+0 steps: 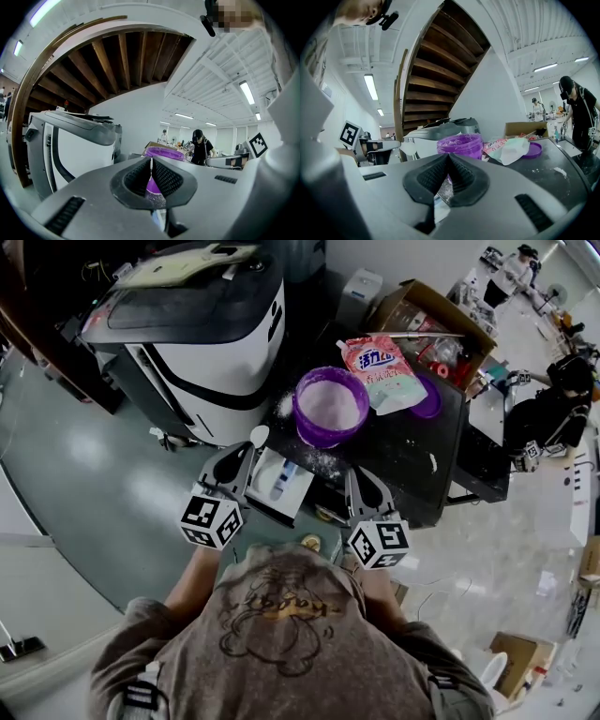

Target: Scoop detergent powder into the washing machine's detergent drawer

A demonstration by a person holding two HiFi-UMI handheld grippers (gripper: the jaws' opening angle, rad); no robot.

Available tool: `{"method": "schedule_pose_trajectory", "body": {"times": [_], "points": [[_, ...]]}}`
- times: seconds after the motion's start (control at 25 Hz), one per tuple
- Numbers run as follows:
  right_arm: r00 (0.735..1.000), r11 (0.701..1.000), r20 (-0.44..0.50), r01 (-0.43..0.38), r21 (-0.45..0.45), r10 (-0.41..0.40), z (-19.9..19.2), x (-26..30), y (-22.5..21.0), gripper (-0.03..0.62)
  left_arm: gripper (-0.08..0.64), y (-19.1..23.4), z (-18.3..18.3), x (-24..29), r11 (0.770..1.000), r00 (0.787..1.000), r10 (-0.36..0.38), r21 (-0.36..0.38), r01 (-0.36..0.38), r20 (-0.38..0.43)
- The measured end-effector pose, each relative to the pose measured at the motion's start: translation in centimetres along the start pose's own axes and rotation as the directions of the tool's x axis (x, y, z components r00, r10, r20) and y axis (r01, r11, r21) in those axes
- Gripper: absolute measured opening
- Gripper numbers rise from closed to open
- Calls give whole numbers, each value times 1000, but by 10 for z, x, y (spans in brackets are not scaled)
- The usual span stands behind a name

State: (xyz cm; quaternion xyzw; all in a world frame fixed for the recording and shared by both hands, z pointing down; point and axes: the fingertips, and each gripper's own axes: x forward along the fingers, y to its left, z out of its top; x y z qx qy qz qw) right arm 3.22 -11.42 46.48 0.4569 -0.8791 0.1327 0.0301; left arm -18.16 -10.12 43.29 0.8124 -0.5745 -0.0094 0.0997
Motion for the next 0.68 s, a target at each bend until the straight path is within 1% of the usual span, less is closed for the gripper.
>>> {"method": "schedule_pose_trajectory", "body": {"times": [0.68], "points": [[1000, 1000, 3, -1, 5, 1, 1, -7, -1, 0, 23, -5, 4, -3, 1000, 1000, 2, -19, -2, 11]]}}
